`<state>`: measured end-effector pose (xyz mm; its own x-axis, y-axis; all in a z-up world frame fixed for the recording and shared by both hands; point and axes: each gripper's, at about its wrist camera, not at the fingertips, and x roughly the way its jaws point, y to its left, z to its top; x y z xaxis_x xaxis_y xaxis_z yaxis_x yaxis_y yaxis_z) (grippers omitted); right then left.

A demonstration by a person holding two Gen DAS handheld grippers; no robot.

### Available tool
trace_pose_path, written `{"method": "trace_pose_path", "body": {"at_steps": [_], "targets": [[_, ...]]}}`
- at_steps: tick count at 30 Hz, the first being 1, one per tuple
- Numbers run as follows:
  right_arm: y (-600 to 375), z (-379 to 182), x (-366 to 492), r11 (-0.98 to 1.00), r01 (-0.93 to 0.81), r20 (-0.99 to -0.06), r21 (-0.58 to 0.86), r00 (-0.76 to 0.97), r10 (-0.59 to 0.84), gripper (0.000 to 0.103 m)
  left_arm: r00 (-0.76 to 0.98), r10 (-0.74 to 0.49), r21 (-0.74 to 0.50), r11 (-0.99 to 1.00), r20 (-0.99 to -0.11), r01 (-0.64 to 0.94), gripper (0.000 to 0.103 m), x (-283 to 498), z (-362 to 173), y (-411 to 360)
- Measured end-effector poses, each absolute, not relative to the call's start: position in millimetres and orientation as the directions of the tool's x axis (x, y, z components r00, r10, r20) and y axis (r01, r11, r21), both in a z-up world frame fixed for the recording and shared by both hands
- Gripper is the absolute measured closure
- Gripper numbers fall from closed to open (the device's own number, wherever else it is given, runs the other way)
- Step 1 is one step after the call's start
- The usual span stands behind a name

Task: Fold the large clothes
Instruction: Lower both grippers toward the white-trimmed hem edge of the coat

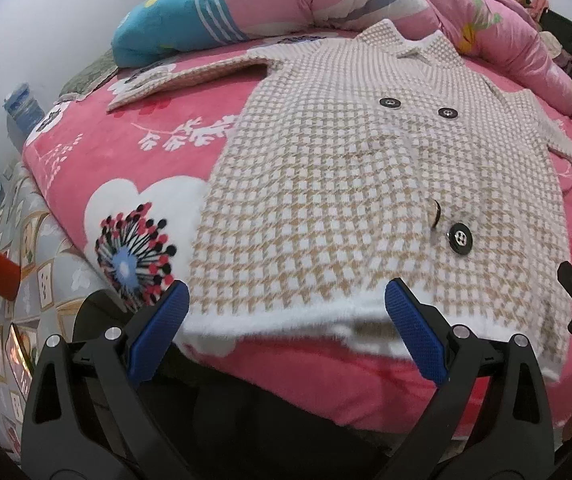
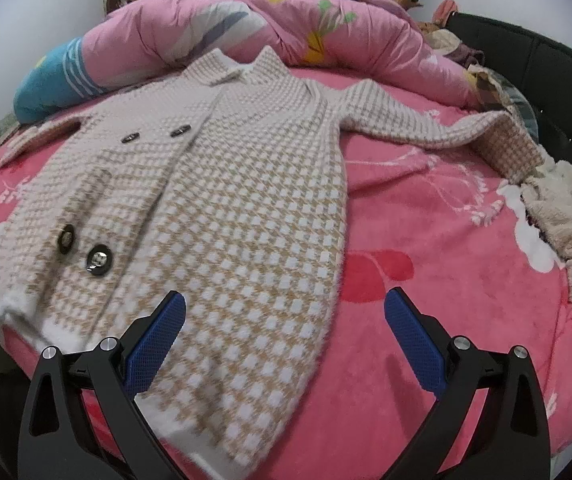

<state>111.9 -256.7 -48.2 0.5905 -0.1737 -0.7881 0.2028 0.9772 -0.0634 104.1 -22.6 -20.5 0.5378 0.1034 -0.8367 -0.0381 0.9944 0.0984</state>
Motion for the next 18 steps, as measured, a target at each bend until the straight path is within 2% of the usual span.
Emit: {"method": "trace_pose_path", "body": {"at_steps": [6, 12, 18], "targets": [[-267.5, -63.9, 122.7, 0.981, 0.189, -0.815, -0.05, 0.56, -0.149, 0.006, 0.534, 0.096, 0.108, 0.994, -0.84, -0.009, 0.008, 128.8, -34.4, -26.6], [-276.5, -84.2, 130.8, 0.987, 0.158, -0.846, -0.011, 0.525, -0.093, 0.006, 0.534, 0.135, 0.176, 0.984, -0.835, 0.026, 0.008, 153.9, -63.1, -28.8], [-288.1, -95.6, 129.5, 0.986, 0.143, -0.856, 0.083, 0.517, -0.003, 0.006, 0.521, 0.038, 0.079, 0.995, -0.853, 0.057, 0.007, 161.2, -73.3, -12.3]]}}
